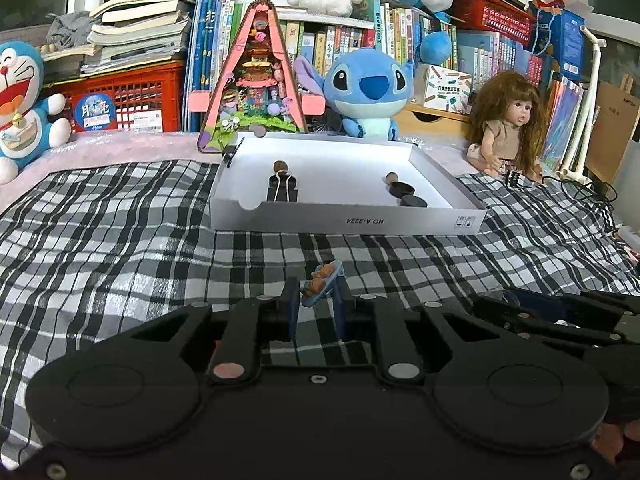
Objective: Organize rigid objects
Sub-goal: 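Carry the clear cup and blue clip toward the white box with both tools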
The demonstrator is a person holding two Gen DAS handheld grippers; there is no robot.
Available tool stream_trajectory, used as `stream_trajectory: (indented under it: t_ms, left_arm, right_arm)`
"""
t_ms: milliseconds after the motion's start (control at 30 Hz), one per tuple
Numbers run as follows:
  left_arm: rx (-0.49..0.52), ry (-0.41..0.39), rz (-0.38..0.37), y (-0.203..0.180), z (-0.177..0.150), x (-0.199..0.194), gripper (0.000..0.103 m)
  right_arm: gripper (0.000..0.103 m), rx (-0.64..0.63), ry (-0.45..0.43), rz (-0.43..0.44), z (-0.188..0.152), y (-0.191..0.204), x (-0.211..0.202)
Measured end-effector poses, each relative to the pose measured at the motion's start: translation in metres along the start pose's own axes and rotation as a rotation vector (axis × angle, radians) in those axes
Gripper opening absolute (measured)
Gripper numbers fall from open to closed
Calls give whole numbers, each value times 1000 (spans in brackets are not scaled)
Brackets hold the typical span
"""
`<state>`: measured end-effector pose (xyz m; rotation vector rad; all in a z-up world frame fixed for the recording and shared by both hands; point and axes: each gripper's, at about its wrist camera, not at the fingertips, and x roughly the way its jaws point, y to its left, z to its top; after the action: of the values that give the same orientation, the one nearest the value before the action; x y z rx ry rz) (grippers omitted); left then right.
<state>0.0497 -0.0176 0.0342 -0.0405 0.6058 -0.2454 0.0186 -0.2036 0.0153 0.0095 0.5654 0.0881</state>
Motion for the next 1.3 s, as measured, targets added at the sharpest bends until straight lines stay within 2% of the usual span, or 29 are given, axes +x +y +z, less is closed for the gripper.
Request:
stream_trajectory:
  t_ms: [600,1300]
  left_arm:
    - [12,-15,-22,-4,21,7,16]
    - [6,-14,-20,2,61,37,16]
  right_arm:
    - [34,12,-16,-16,19,-9,8]
    - [34,67,5,-13,51,-25,39]
